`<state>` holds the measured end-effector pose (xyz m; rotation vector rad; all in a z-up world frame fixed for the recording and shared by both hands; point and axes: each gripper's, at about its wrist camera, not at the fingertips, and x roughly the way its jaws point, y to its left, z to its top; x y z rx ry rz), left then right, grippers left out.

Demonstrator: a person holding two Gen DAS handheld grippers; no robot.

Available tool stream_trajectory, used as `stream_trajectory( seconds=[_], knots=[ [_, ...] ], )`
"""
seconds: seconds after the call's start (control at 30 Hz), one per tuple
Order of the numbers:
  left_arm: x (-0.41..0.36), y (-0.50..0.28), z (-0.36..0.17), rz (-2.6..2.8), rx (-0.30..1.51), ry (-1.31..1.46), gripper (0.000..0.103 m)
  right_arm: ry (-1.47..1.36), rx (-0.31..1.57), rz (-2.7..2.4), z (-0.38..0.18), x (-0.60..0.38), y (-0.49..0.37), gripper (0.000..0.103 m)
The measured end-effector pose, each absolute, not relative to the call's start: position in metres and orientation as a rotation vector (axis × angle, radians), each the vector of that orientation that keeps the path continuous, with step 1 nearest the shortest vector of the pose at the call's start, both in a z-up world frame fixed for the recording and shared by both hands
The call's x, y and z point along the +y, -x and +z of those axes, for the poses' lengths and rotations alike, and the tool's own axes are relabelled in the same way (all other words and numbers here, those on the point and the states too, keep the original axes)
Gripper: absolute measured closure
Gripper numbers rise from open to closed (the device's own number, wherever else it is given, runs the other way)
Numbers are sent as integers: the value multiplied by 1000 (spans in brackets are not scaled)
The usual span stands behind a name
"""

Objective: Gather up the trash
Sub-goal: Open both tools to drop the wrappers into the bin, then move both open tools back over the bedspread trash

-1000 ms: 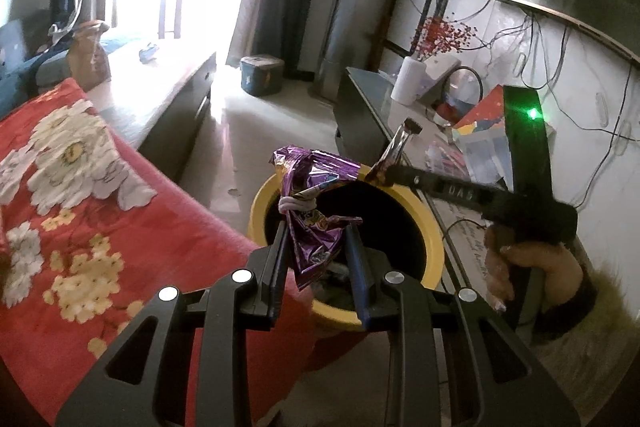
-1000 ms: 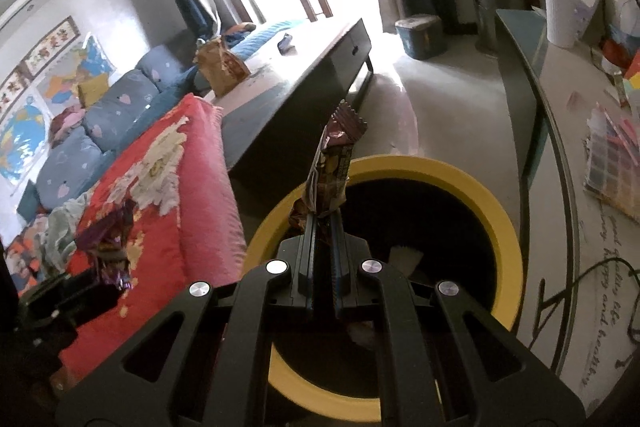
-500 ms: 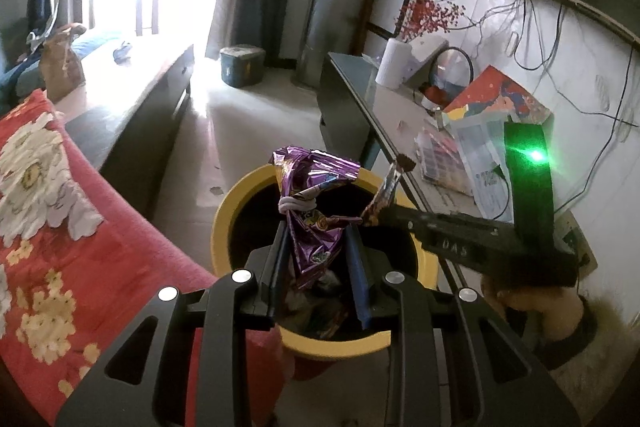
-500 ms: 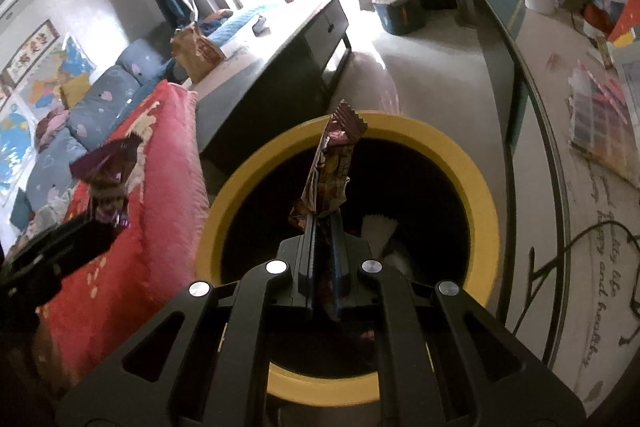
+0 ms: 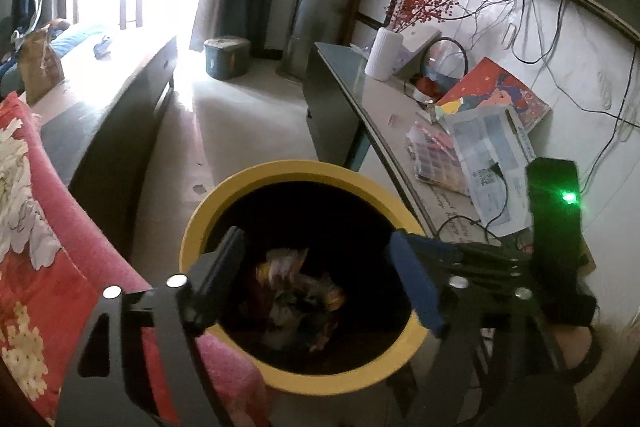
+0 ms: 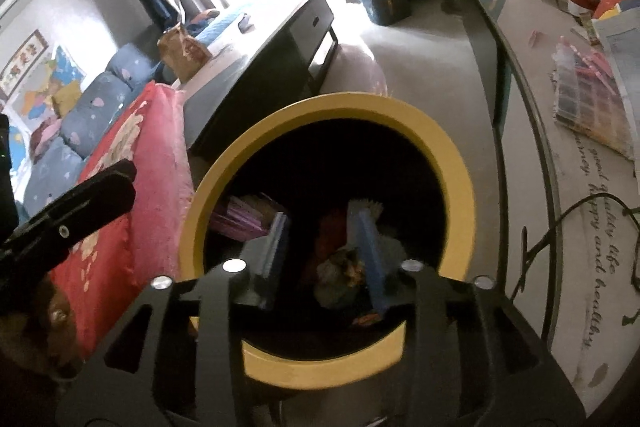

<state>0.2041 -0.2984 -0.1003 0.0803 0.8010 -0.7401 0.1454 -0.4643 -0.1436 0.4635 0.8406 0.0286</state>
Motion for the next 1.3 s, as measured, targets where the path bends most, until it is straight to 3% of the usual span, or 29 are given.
stream_trajectory(
  seconds=[0.03, 0.07, 0.2, 0.33, 1.3],
  knots=[
    [-297, -204, -100, -730, 800, -78, 10, -466, 830, 23, -141, -465, -143, 63],
    [-293, -204, -101, -718, 800, -67, 9, -464, 820, 20, -139, -465, -142, 61],
    [-276, -200, -102, -664, 804, -28, 7, -444, 780, -10, -132, -465, -138, 41],
    [-253, -191, -98, -597, 777, -12, 7, -435, 741, -19, -121, -461, -138, 32],
    [-90, -151, -58, -223, 603, 92, 7, -241, 651, 281, -53, -330, -151, 23]
  ],
)
